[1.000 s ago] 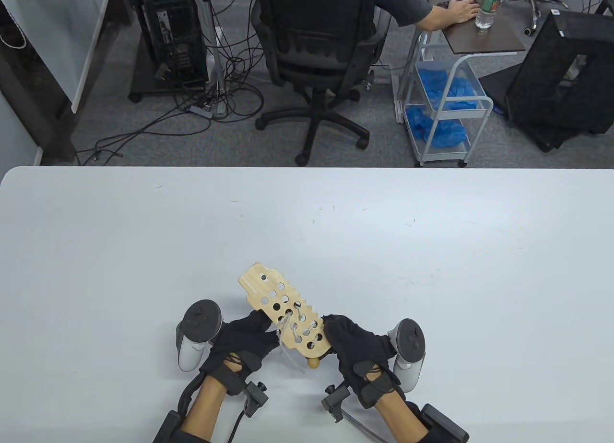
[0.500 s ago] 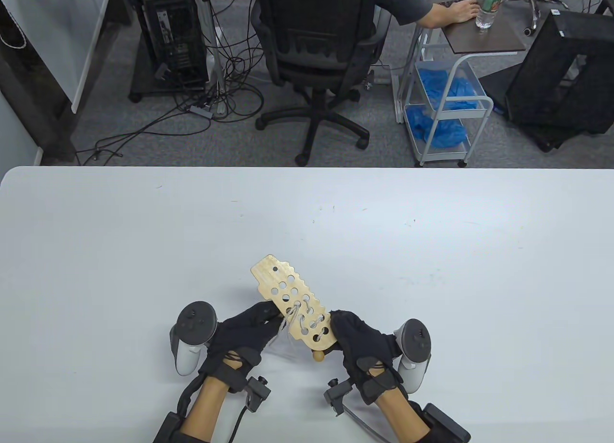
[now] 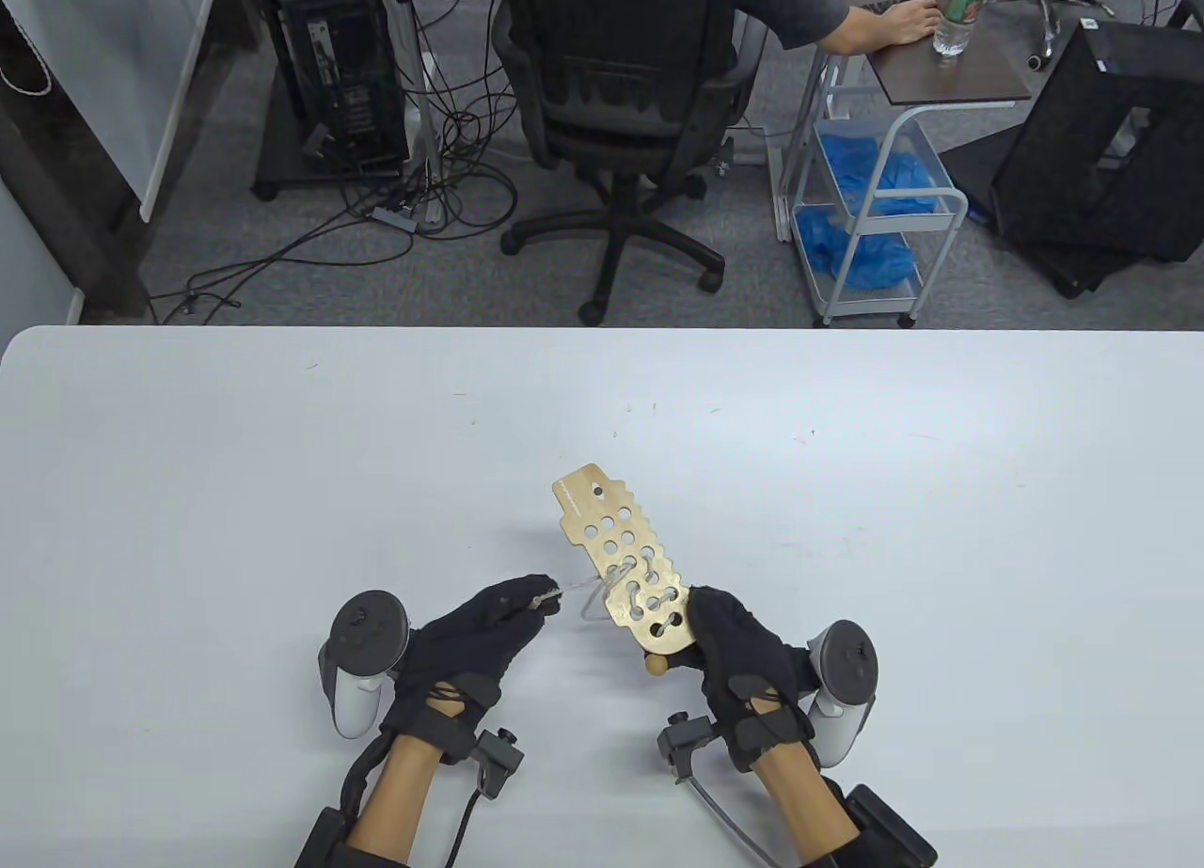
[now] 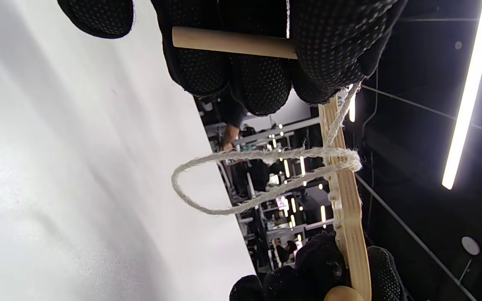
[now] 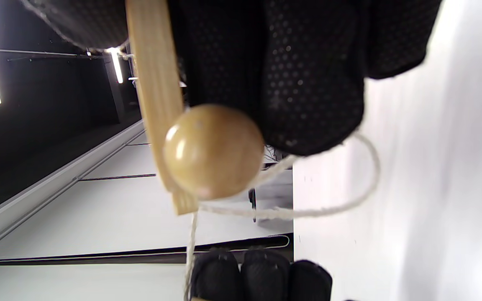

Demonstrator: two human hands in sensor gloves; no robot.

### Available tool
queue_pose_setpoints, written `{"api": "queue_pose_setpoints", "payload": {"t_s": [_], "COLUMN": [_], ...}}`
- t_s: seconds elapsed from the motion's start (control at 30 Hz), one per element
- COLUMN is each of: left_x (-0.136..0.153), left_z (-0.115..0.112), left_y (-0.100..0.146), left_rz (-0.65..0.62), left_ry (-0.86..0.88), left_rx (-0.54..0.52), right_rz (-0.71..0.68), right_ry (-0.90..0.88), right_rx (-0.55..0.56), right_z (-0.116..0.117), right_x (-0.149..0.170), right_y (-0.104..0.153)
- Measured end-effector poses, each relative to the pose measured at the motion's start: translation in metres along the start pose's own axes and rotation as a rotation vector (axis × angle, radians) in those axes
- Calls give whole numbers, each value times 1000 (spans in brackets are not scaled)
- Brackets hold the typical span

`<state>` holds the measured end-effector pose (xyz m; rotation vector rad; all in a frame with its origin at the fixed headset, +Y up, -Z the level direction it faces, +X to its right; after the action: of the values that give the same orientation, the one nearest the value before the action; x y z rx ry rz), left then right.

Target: Remove rope from all holes on crocodile lacing toy

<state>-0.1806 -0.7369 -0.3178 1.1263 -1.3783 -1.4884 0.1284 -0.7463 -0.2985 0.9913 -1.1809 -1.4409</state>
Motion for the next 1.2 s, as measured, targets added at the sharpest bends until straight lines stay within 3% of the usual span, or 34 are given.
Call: {"api": "queue_pose_setpoints", "payload": {"t_s": [0.63, 1.2], "left_x": [-3, 6], "left_z": [9, 45], "left_y": [0, 0], "left_rz": [-8, 48], "left_ry": [38, 79], "left_rx": [-46, -230], "right_rz": [32, 65], "right_ry": [-197, -346], "right_rx": [184, 304], "right_z": [-51, -84], "right_x": [2, 12], "right_y": [4, 12]}}
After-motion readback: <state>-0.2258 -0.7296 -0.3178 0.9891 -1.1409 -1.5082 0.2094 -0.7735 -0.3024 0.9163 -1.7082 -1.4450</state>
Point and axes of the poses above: the tracker on the back of each hand, its own x axis roughly to the little-finger side, its own y axis roughly from the fingertips to the wrist, z = x × y, the point moved 5 cm from there along -y, roughly from the wrist to the fingertips, and after that the axes turned 14 degrees about -x, right-handed, at the moved point
